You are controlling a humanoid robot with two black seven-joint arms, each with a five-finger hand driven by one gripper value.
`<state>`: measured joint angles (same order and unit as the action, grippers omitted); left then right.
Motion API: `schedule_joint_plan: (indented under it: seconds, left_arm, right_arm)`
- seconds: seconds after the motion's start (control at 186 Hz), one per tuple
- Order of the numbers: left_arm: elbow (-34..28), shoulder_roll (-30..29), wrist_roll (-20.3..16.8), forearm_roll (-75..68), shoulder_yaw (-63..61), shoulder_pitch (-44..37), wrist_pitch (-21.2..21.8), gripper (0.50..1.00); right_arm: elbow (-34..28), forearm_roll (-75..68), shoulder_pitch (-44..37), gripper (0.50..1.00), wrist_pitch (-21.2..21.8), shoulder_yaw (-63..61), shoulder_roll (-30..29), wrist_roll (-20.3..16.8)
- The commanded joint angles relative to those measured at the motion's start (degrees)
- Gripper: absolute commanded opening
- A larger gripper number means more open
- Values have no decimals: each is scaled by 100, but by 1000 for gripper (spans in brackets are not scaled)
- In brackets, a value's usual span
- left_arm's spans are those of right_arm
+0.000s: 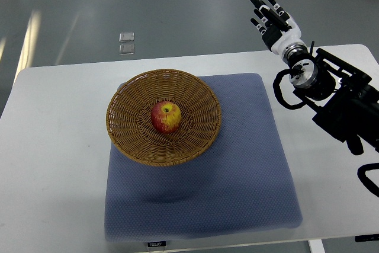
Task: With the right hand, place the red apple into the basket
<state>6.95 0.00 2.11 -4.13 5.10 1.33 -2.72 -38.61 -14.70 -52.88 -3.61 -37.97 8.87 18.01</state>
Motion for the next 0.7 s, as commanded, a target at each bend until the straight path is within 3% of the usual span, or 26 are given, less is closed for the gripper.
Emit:
schedule_joint_plan:
  seconds: [0.0, 0.075, 0.14, 0.695]
  left_arm:
    - [-1, 0, 0, 0, 0, -2, 0, 1000]
    - [8, 0, 0, 0, 0, -1, 0, 1000]
    - [-1, 0, 0, 0, 0, -2, 0, 1000]
    - [-1, 0, 0, 0, 0, -2, 9, 1000]
  right_arm:
    - [160, 11, 120, 913, 660, -61, 0, 27]
    - [468, 55, 155, 915, 1178, -61, 0, 35]
    - [625, 63, 173, 915, 1344, -61, -8, 35]
    - [740, 72, 305, 915, 1415, -52, -70, 167]
